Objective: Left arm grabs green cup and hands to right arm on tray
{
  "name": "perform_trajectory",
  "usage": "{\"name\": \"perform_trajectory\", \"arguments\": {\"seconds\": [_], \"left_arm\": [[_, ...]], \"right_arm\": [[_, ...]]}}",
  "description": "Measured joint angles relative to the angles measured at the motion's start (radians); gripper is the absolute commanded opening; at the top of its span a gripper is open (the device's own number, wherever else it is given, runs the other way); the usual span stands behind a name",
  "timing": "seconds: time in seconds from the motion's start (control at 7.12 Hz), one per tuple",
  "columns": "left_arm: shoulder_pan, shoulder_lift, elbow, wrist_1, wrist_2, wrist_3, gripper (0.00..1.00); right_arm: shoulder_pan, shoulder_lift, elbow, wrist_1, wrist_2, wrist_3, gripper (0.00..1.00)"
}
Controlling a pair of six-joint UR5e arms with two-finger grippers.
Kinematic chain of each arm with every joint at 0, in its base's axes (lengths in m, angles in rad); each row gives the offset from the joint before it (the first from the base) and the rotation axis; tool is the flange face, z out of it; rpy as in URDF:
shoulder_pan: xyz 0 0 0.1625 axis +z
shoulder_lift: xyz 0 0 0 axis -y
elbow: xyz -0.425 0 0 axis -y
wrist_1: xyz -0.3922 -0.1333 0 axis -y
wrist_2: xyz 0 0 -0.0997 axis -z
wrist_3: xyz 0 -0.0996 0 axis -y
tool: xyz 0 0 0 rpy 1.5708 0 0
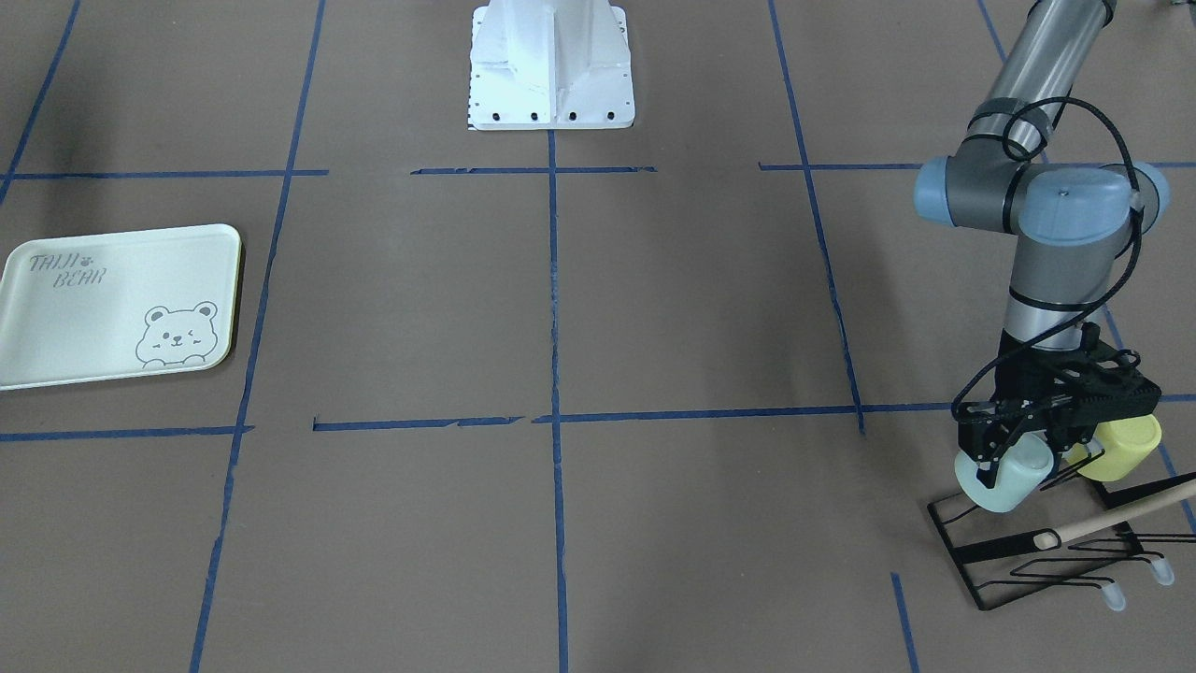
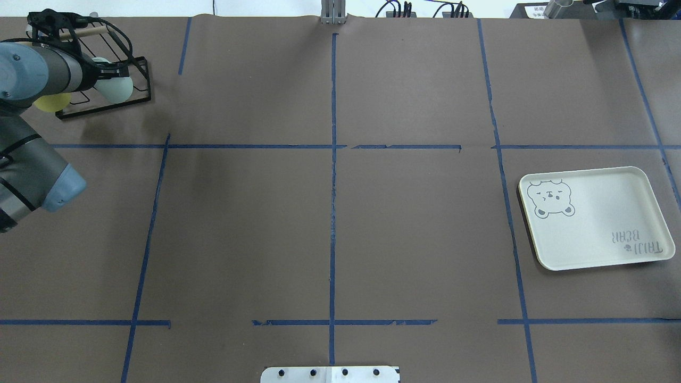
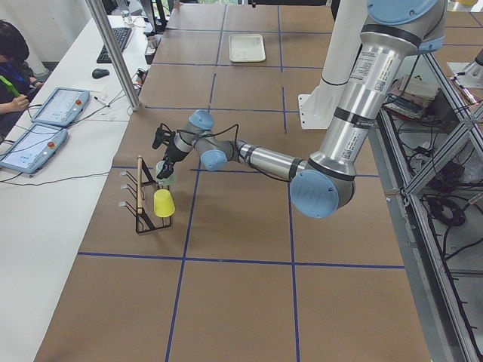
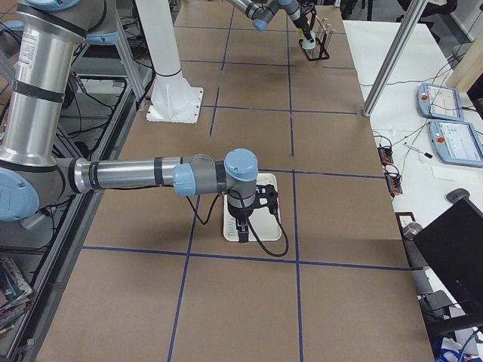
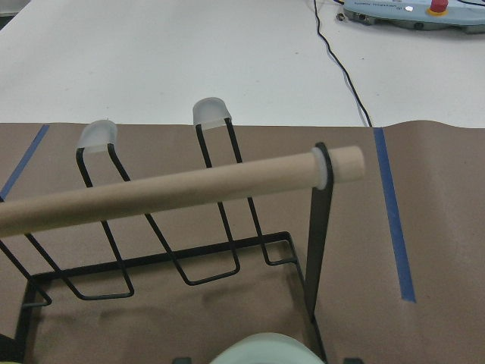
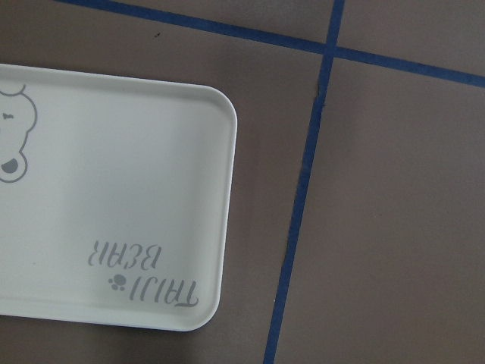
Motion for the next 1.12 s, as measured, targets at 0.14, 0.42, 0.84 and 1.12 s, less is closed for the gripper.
{"name": "perform_trajectory", "arguments": {"seconds": [0.14,0.42,0.84,1.12], "left_arm": [[-0.002,0.003,-0.015,0.002,-0.001,0.009,0.59],[-0.009,0.012,-0.051,0.009,-0.003,0.028,0.57],[-0.051,0.034,-0.11,0.028,-0.003,0.079,0.57],[-0.064,0.038,-0.214,0.143,-0.005,0.1,0.57]], "right_arm": [[0.0,0.0,0.0,0.0,0.0,0.0,1.0],[0.0,0.0,0.0,0.0,0.0,0.0,1.0],[0.0,0.0,-0.002,0.0,0.0,0.0,1.0],[0.0,0.001,-0.002,0.0,0.0,0.0,1.0]]}}
